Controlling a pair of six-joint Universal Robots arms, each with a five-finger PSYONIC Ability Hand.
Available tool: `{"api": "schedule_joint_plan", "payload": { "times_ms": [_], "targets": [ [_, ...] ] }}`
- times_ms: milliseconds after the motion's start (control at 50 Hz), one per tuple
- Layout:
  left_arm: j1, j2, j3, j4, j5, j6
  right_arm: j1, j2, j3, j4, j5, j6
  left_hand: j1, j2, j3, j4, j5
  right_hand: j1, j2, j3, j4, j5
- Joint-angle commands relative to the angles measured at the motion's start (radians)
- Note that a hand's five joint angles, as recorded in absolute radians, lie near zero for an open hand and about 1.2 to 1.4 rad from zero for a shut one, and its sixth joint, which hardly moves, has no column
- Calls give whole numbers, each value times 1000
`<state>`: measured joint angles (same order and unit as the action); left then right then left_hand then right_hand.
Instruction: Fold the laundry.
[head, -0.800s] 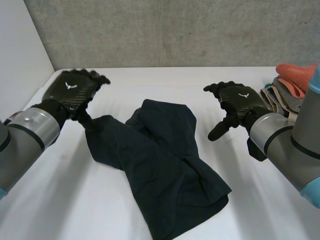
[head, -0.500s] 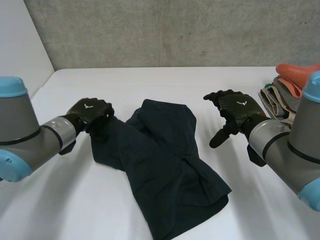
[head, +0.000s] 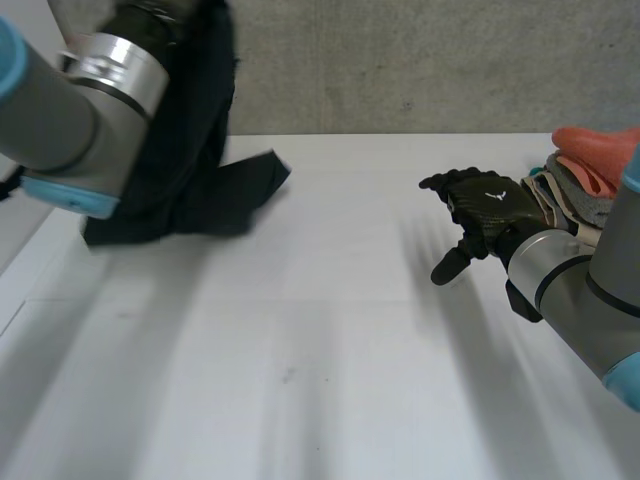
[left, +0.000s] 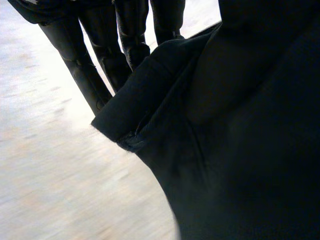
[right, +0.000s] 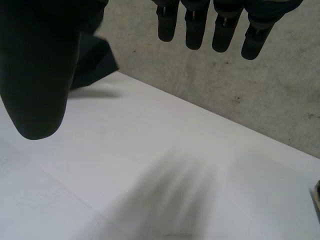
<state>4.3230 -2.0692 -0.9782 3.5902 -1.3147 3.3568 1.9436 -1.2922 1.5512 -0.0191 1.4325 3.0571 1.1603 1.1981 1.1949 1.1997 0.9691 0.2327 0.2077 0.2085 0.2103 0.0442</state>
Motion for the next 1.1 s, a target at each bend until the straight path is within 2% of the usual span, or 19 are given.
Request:
{"api": "schedule_joint_plan", "payload": {
  "times_ms": [20,60,80,120,240,260,380,440,500,520,580,600,660,680,740,880,980,1100],
  "targets": [
    [-152,-78,-120,-71,164,-68,-25,-1,-5,-2,-1,0,236,198,201,197,253,-58,-33,-34,-36,-44],
    [-181,-106,-160,-83,187,-63,-29,-1,-3,-4,-3,0,105,67,71,66,122,-58,-33,-34,-36,-44],
    [-204,-130,-195,-94,199,-56,-34,1,-3,-7,-4,0,-189,-227,-224,-229,-173,-58,-33,-34,-36,-44],
    [-223,-160,-224,-99,199,-45,-37,4,-2,-8,-9,0,-450,-487,-484,-489,-433,-58,-33,-34,-36,-44],
    [-250,-195,-303,-128,167,42,-46,16,1,-16,-21,-3,-943,-981,-978,-982,-926,-58,-33,-34,-36,-44],
    [-250,-187,-313,-136,163,50,-46,17,1,-16,-21,-6,-967,-1005,-1002,-1007,-950,-58,-33,-34,-36,-44],
    [-235,-71,-404,-136,115,92,-32,16,-5,-27,-34,-40,-986,-1024,-1020,-1025,-969,-58,-33,-34,-36,-44],
    [-215,21,-459,-123,62,96,-14,11,-13,-24,-55,-102,-986,-1024,-1020,-1025,-969,-58,-33,-34,-36,-44],
    [-194,112,-519,-125,-29,99,9,11,-16,-10,-93,-223,-986,-1024,-1020,-1025,-969,-58,-33,-34,-36,-44],
    [-181,154,-554,-129,-88,101,21,11,-11,7,-121,-306,-936,-973,-970,-975,-919,-58,-33,-34,-36,-44],
    [-161,219,-608,-151,-181,104,34,17,3,33,-161,-444,-909,-946,-943,-948,-892,-58,-33,-34,-36,-44],
    [-152,254,-644,-175,-231,104,35,27,12,48,-185,-533,-897,-935,-932,-936,-880,-58,-33,-34,-36,-44],
    [-137,309,-717,-238,-281,105,38,48,17,71,-221,-647,-844,-882,-879,-884,-828,-58,-33,-34,-36,-44],
    [-134,317,-732,-251,-279,105,40,68,15,86,-231,-705,-844,-882,-879,-883,-827,-18,8,7,5,-4],
    [-109,327,-781,-284,-249,119,43,100,6,105,-238,-753,-844,-882,-879,-883,-827,33,58,57,55,47],
    [-17,245,-778,-263,-169,190,60,181,-16,73,-242,-744,-844,-882,-879,-883,-827,130,155,154,152,144],
    [17,141,-732,-211,-98,266,78,261,-20,-33,-238,-741,-894,-932,-928,-933,-877,212,237,236,234,226],
    [27,83,-723,-104,6,280,93,323,-33,-122,-222,-739,-903,-941,-937,-942,-886,268,293,292,290,282]
  ]
}}
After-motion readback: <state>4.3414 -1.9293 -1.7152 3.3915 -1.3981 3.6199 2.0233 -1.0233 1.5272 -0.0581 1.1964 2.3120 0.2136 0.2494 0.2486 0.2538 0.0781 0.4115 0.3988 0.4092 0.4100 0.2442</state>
